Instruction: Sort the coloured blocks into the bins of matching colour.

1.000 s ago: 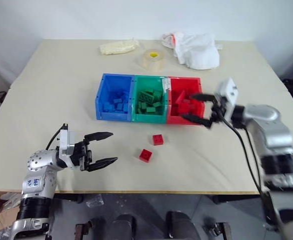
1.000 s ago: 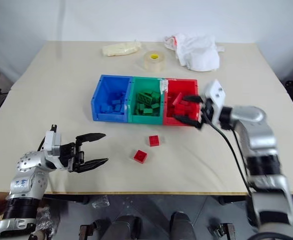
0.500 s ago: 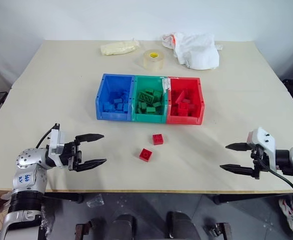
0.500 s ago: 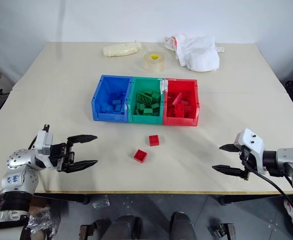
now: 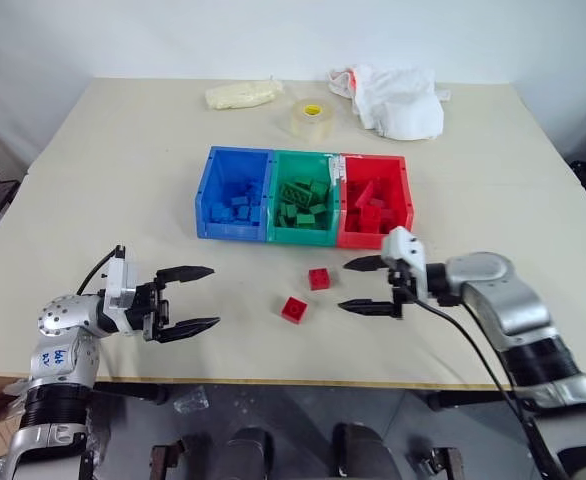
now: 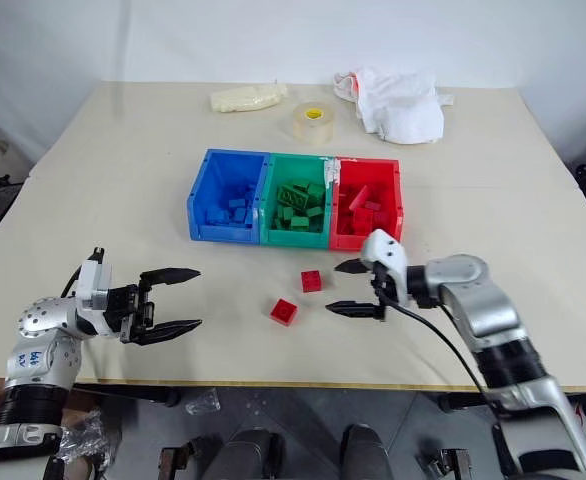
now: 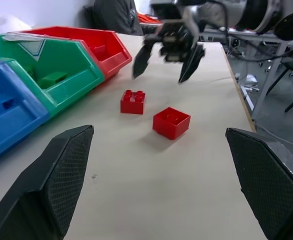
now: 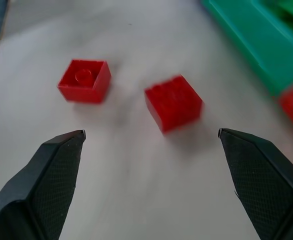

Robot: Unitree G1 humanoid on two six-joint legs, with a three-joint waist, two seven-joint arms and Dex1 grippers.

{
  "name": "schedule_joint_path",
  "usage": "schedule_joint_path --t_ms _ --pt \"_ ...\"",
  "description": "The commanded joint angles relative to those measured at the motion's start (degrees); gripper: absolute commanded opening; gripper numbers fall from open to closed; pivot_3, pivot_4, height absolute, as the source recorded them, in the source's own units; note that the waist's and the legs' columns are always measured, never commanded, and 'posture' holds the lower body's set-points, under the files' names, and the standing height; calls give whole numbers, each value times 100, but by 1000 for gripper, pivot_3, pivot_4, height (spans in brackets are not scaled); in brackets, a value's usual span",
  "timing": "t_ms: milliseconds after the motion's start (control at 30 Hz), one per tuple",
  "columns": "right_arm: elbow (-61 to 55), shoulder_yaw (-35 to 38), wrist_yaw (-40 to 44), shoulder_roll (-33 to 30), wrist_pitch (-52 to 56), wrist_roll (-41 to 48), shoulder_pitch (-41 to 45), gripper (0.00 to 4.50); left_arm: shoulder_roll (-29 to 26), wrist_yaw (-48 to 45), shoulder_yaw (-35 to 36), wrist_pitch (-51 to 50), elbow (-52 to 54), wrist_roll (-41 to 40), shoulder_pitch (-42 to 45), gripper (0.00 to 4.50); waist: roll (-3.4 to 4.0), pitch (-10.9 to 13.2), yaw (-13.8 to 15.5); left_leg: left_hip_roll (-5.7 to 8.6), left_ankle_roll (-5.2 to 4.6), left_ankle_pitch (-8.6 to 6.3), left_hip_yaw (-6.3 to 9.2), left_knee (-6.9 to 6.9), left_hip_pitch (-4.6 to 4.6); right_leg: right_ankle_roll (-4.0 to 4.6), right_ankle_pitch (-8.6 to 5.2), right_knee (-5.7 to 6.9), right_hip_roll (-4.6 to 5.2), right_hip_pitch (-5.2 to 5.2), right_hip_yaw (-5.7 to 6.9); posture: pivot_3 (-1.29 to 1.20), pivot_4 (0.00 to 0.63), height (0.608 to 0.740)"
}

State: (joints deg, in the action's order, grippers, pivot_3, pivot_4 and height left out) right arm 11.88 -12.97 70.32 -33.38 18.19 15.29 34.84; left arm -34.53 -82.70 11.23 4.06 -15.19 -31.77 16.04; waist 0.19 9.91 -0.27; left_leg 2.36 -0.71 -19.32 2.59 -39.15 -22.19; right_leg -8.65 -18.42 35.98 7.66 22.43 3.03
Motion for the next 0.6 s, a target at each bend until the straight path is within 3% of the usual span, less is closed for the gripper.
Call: schedule_joint_path --t_ms 33,267,367,600 --pt "809 -200 97 289 -624 -359 377 4463 -11 127 103 -71 460 -137 -221 4500 0 0 -28 -1 0 0 -1 1 0 0 0 -1 -1 1 0 0 150 740" --pt "2035 -199 -88 1068 -1176 -644 1021 4463 4 415 198 -196 977 -208 -689 4500 1 0 -171 -7 4 1 4 7 2 0 0 3 -7 4 4 0 150 740" --pt "2083 -150 -70 1178 -1202 -642 1037 3855 8 475 218 -210 1054 -210 -769 4500 1 -1 -172 -6 4 1 5 7 2 0 0 3 -5 4 4 0 150 740" --pt "799 345 -310 987 -738 -234 623 1503 37 507 183 -181 923 -182 -689 4500 1 0 -140 -3 4 1 9 5 1 1 0 3 -2 3 4 0 150 740"
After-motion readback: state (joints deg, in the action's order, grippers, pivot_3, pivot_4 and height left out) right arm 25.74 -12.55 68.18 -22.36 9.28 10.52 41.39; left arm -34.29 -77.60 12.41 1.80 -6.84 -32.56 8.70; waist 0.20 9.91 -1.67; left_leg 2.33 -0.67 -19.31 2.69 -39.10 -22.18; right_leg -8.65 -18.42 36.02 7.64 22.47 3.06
